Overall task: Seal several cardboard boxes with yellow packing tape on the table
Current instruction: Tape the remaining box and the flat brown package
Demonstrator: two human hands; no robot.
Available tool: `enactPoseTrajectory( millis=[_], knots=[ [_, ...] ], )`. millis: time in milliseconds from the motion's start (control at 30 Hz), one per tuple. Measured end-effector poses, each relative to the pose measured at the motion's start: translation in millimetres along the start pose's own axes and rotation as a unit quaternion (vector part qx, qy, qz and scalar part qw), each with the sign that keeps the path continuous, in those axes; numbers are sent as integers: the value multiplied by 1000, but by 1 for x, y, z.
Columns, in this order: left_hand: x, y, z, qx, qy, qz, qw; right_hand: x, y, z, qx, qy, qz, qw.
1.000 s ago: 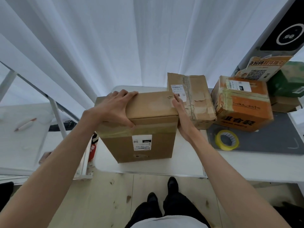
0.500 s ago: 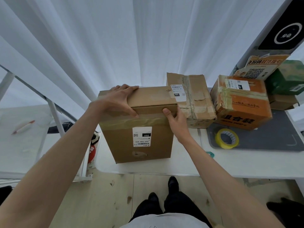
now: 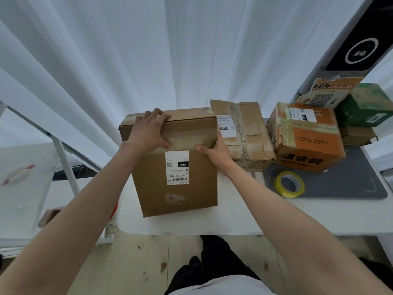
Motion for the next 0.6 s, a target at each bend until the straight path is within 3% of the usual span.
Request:
enactPoseTrajectory(
  millis=[200, 600],
  knots=[
    [22, 47, -17, -36, -22, 4, 999, 3, 42, 8, 23, -48, 51, 997],
    [106, 158, -37, -56, -10, -115, 992, 7, 96, 51, 106, -131, -15, 986]
  ],
)
Point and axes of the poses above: each hand's wrist, its own y-axis towards the middle knuckle, its own x-axis out of the palm, z = x × y, the point moved 6 cm from there along y, towards the middle knuckle, and after that the axes turned 2 degrees about y, right-handed, at the moved point
